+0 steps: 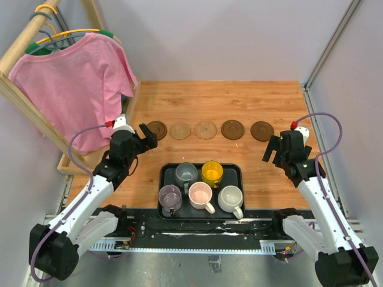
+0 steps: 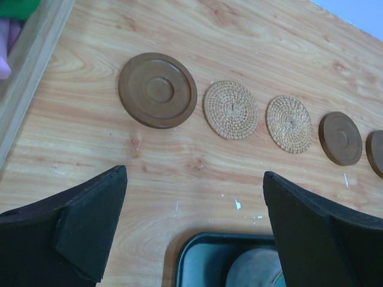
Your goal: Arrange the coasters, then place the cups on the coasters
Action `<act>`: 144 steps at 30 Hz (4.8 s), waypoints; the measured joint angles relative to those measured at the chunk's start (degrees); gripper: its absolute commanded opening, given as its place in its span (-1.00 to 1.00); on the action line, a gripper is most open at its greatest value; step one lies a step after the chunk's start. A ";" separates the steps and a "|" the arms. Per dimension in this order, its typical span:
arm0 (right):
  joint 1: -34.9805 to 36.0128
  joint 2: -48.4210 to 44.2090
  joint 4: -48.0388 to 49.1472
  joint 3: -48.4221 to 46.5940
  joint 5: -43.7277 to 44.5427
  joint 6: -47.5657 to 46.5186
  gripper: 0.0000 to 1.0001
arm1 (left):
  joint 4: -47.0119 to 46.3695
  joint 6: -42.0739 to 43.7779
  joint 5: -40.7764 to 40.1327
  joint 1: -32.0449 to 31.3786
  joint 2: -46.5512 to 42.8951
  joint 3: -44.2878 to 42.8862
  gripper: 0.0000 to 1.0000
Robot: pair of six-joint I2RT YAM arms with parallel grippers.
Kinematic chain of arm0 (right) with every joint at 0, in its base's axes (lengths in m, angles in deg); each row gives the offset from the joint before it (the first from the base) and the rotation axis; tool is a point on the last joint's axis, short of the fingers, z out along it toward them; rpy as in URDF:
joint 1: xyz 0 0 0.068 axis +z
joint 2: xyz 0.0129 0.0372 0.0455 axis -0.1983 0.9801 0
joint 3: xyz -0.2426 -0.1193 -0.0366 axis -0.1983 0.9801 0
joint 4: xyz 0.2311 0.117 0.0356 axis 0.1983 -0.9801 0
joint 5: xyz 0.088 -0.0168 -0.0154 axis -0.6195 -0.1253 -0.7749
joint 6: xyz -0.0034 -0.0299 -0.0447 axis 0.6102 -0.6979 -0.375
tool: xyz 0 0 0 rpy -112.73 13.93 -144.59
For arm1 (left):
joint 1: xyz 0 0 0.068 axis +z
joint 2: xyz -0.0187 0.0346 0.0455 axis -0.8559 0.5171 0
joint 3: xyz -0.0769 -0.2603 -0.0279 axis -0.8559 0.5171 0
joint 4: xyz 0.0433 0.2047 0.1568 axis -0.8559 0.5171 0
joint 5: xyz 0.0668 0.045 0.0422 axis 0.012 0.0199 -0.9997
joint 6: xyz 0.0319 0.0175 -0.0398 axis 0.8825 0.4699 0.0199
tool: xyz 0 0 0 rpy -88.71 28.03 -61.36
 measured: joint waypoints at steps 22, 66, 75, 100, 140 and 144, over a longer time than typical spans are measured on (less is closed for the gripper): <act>33.51 -1.62 -5.38 -1.79 -9.90 3.45 0.80 | -0.57 -0.81 7.52 0.00 -3.54 6.19 0.99; 42.34 21.00 10.45 0.85 -21.05 -2.03 0.04 | -5.64 -1.64 9.62 0.00 4.24 6.21 0.99; 42.36 23.47 12.96 1.49 -20.83 -1.36 -0.07 | -5.75 -1.60 9.77 0.00 5.31 6.19 0.99; 42.49 26.91 14.19 1.88 -17.84 -0.48 -0.20 | -6.82 -1.60 9.81 0.00 7.50 5.77 0.99; 44.11 15.10 13.88 1.05 -3.45 -8.28 -0.99 | -6.91 -1.60 9.79 0.00 7.50 5.77 0.99; 42.97 14.49 13.46 -0.07 3.34 -10.71 -0.99 | -7.43 -1.57 9.77 0.00 7.50 5.77 0.99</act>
